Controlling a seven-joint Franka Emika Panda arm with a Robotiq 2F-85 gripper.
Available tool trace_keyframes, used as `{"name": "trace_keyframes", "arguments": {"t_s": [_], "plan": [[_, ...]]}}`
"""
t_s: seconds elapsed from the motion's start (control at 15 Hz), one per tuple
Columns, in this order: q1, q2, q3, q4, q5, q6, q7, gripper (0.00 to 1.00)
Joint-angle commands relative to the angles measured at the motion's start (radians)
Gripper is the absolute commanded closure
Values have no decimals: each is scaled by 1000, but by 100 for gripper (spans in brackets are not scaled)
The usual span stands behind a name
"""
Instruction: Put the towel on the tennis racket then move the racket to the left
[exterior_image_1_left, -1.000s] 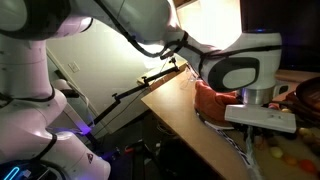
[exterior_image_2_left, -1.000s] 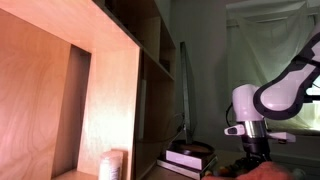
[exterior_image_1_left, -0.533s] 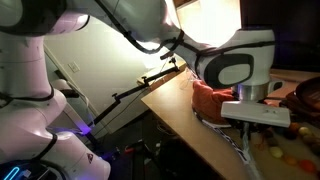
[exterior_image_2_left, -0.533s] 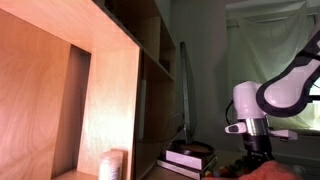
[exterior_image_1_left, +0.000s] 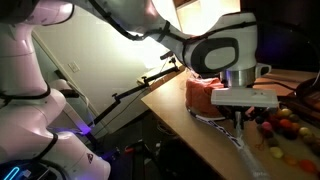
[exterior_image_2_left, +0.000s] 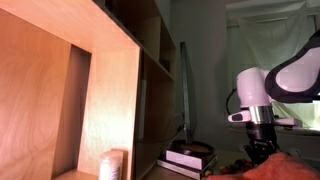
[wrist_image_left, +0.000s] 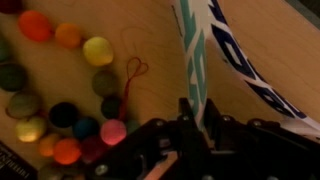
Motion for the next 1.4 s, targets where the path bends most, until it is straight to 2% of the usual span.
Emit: {"name": "trace_keyframes", "arguments": {"t_s": [0.0,0.2,0.67,1.33], "plan": [[-9,-95,8,-85,0,30,-6,87],[-26,-134,14,-123,19,57,-28,87],[-65,-206,49,-216,93,208,-118,87],[-94,-218,71,-231,225,217,-247,87]]}}
